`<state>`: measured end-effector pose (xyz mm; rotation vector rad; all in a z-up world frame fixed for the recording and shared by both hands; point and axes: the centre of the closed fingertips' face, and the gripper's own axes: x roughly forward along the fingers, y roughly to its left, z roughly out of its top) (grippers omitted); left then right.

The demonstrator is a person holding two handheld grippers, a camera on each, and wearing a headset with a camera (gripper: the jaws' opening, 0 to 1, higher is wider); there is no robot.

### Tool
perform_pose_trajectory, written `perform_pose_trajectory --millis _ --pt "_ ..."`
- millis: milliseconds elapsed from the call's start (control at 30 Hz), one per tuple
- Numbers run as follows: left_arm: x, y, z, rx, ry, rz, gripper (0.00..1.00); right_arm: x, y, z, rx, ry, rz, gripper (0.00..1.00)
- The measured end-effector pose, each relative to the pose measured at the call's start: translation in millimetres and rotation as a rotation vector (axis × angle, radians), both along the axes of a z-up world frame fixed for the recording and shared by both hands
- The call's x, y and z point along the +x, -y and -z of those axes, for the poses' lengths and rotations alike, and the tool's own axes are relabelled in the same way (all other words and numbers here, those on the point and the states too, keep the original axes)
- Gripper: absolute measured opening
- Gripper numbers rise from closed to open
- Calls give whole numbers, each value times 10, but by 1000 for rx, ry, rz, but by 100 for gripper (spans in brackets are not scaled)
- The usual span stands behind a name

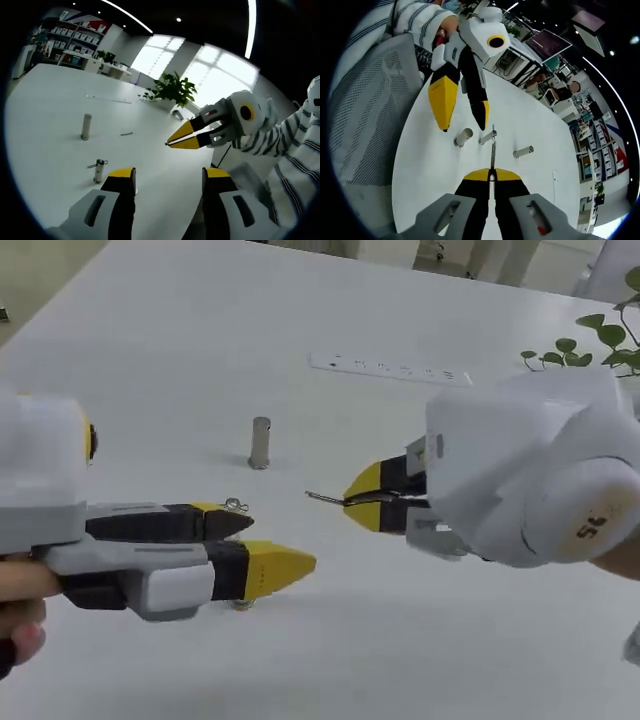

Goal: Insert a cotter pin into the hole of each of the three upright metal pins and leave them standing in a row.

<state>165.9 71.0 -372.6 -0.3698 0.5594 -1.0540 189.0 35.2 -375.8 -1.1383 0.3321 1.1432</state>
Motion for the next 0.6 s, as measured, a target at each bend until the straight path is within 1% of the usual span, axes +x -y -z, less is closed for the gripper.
perform_pose_trajectory --millis 67,100,200,267,367,467,533,600 --pt "10 16 -23 -21 -11 2 44 -29 -32 -5 2 5 -9 0" --pt "22 34 -54 -46 -18 -2 41 -42 -45 -6 2 7 -12 0" --pt "56 61 -100 -88 -30 -16 33 -69 -79 -7 7 4 -18 0" --pt "67 73 -106 -101 -37 -17 28 -91 -105 -11 11 4 -22 0" --pt "71 97 -126 -133 -64 -20 22 -119 -140 -14 14 7 -30 0" --pt "73 118 -136 -156 -83 -22 13 -145 -174 -15 17 7 -37 0" --pt "79 122 -137 -164 -88 -26 9 -166 -198 -17 24 1 -40 0" --pt "84 126 -133 -170 -97 -30 8 -185 -222 -21 27 2 -46 0"
